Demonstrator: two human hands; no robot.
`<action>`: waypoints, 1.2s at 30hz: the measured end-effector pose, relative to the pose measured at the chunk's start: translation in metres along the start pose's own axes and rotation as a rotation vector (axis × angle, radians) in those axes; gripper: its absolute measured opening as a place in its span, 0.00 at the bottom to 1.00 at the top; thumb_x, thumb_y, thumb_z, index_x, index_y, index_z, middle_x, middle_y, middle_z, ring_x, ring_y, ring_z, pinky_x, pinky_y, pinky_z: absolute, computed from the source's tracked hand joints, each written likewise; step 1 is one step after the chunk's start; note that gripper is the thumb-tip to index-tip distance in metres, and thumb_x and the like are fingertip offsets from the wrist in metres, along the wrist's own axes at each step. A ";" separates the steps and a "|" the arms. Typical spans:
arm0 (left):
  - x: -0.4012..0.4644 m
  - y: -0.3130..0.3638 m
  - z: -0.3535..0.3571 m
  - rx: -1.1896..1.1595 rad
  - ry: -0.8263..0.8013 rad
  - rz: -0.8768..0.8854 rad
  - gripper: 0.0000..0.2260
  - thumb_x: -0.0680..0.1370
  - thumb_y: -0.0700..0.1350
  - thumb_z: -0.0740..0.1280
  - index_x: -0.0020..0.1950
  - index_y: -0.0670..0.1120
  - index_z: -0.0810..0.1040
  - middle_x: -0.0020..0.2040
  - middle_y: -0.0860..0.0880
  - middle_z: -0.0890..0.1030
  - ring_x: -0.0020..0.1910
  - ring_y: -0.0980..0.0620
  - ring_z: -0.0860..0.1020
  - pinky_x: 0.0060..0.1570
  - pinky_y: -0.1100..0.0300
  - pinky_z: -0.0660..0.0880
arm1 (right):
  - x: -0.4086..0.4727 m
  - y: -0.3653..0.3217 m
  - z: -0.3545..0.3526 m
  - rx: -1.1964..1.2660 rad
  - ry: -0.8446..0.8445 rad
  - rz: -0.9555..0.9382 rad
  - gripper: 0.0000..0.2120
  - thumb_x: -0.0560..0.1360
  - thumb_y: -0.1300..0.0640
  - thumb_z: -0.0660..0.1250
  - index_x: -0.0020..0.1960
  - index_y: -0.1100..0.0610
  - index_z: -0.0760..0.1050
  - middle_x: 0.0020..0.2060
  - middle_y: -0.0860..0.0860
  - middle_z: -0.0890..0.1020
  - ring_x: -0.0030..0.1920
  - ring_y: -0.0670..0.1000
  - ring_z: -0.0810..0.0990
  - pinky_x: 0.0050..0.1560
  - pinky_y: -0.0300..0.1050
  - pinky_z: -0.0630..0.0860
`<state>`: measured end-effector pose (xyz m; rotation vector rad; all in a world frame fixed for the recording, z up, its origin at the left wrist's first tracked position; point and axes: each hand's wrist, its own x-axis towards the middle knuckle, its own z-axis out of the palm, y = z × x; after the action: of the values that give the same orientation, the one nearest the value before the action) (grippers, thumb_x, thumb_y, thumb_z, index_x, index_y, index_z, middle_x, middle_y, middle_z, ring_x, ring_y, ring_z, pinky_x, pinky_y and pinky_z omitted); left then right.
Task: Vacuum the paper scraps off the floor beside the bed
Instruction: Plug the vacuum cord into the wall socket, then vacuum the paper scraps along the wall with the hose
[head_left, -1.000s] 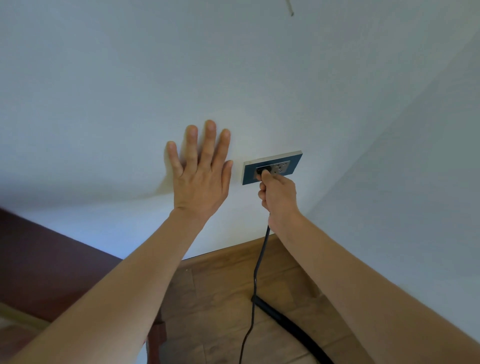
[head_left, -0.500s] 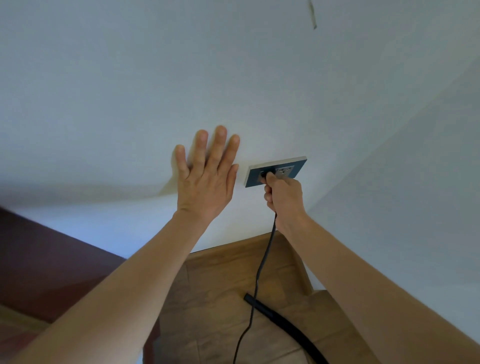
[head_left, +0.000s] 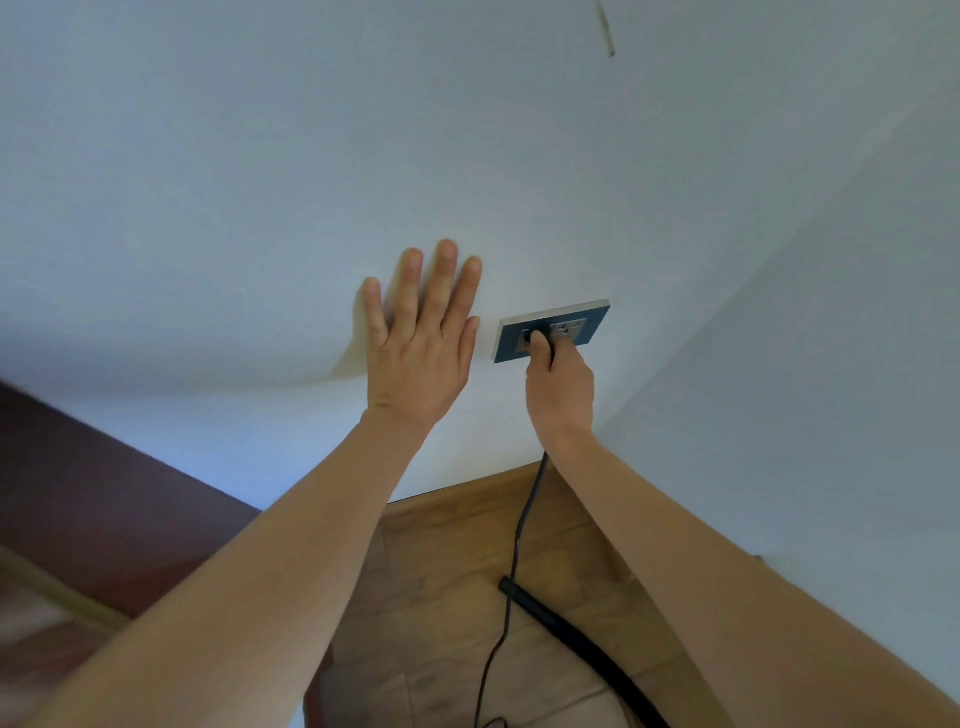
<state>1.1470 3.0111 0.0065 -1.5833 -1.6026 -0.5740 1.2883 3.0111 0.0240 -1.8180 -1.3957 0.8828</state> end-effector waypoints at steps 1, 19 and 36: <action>0.000 0.000 0.001 -0.002 0.005 0.001 0.31 0.82 0.56 0.52 0.78 0.47 0.41 0.76 0.44 0.32 0.75 0.42 0.32 0.71 0.42 0.34 | 0.001 0.001 -0.001 -0.045 0.006 -0.019 0.17 0.83 0.51 0.52 0.63 0.59 0.72 0.54 0.55 0.80 0.48 0.51 0.76 0.45 0.42 0.71; -0.007 0.002 -0.074 -0.246 -0.390 0.044 0.27 0.82 0.49 0.54 0.78 0.42 0.50 0.78 0.40 0.49 0.77 0.39 0.47 0.72 0.36 0.45 | -0.048 0.028 -0.047 -0.261 -0.153 -0.021 0.25 0.82 0.45 0.51 0.75 0.56 0.62 0.68 0.53 0.72 0.67 0.52 0.71 0.65 0.46 0.66; -0.254 0.137 -0.320 -0.467 -1.106 -0.015 0.20 0.79 0.48 0.55 0.65 0.40 0.74 0.65 0.40 0.74 0.65 0.40 0.72 0.63 0.38 0.67 | -0.325 0.247 -0.204 -0.548 -0.222 -0.160 0.11 0.78 0.58 0.64 0.57 0.62 0.77 0.52 0.55 0.81 0.56 0.57 0.78 0.54 0.51 0.78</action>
<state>1.3257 2.6209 -0.0355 -2.4778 -2.3630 -0.0122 1.5211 2.6231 -0.0336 -1.9979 -2.0484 0.6738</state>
